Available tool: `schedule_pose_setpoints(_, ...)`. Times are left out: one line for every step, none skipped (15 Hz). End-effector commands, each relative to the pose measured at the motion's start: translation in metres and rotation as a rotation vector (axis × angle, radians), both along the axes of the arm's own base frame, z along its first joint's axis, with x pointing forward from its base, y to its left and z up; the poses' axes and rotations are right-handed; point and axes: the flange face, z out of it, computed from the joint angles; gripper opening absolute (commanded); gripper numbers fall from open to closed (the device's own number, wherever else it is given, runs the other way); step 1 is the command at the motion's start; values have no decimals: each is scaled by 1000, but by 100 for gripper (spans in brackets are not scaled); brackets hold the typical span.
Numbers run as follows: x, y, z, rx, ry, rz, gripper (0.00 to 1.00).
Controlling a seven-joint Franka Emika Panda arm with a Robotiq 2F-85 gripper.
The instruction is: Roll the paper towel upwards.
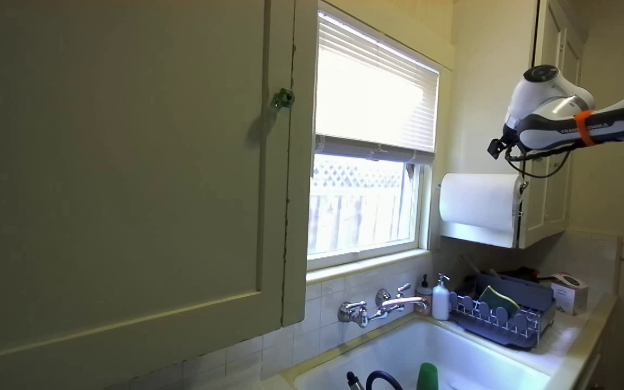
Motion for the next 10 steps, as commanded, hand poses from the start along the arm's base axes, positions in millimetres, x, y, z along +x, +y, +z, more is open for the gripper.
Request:
schedule_pose_setpoints(-52,3,-21,169,-102,-19,100)
schedule_pose_setpoints(-61,1,-28,210,-131,-21,100)
schedule_pose_setpoints(-71,-1,-33,252,-156,-13,100)
schedule_pose_setpoints(-77,-4,-40,299,-173,-9,100)
schedule_pose_setpoints(-54,-2,-20,211,-119,-20,100)
schedule_pose_setpoints(-59,-3,-24,218,-120,-19,100)
schedule_pose_setpoints(-62,-3,-21,211,-125,-22,100)
schedule_pose_setpoints(-62,-2,-18,206,-127,-24,100)
schedule_pose_setpoints(-60,-1,-18,204,-125,-24,100)
schedule_pose_setpoints(-58,0,-19,202,-121,-23,100)
